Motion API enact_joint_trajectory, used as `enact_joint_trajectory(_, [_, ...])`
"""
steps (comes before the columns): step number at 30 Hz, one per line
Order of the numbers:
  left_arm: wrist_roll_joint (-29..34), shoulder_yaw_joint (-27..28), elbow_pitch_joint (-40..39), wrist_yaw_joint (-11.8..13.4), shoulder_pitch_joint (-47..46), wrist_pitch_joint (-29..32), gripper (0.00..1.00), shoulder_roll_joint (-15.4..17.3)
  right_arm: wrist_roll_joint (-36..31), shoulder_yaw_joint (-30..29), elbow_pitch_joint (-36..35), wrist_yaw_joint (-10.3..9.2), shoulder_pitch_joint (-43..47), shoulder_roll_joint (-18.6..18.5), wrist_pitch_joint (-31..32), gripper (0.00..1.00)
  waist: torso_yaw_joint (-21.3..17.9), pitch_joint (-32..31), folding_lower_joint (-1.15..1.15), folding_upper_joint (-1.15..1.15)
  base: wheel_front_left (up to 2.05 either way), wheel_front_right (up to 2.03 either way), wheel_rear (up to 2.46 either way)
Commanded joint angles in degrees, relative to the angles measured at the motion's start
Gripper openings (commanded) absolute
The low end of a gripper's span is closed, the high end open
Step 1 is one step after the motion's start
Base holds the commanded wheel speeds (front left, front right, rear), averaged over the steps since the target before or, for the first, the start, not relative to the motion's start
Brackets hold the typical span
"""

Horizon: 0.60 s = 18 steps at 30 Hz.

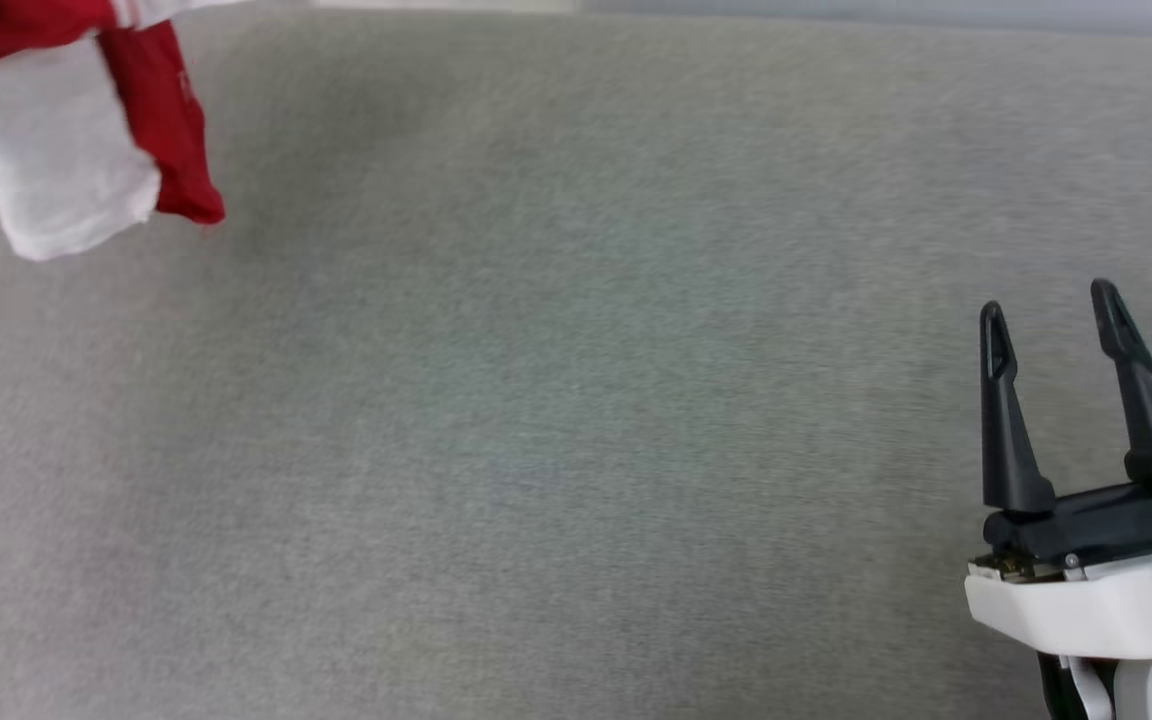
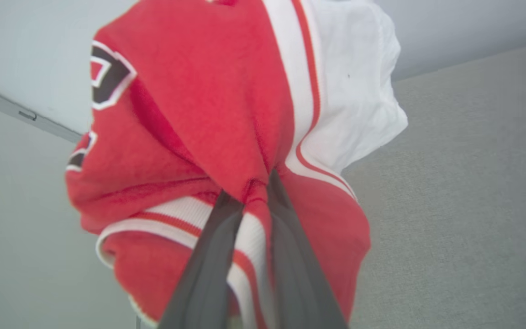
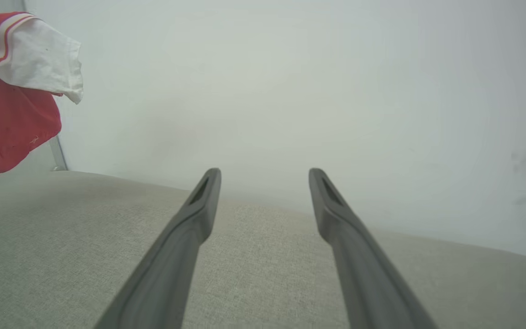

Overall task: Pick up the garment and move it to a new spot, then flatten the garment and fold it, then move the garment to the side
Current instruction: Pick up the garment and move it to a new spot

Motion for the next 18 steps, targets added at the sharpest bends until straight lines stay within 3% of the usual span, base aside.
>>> enact_joint_trajectory(1, [0.44,-0.84,-1.05,-0.02,-1.19,0.43,0.0,-0.81,0.21,-0.04,0.35,-0.01,0.83,0.3,-0.13,1.0,-2.77,-2.53,0.0,0.0,0.0,0.0,0.0])
enact_joint_trajectory(18, [-1.96,-12.1,-7.87,-0.02,-3.42,-0.53,0.0,-10.45,4.51,-1.2,2.06,-0.02,3.94,0.38,-0.13,1.0,-15.15,-7.96,0.0,0.0,0.0,0.0,0.0])
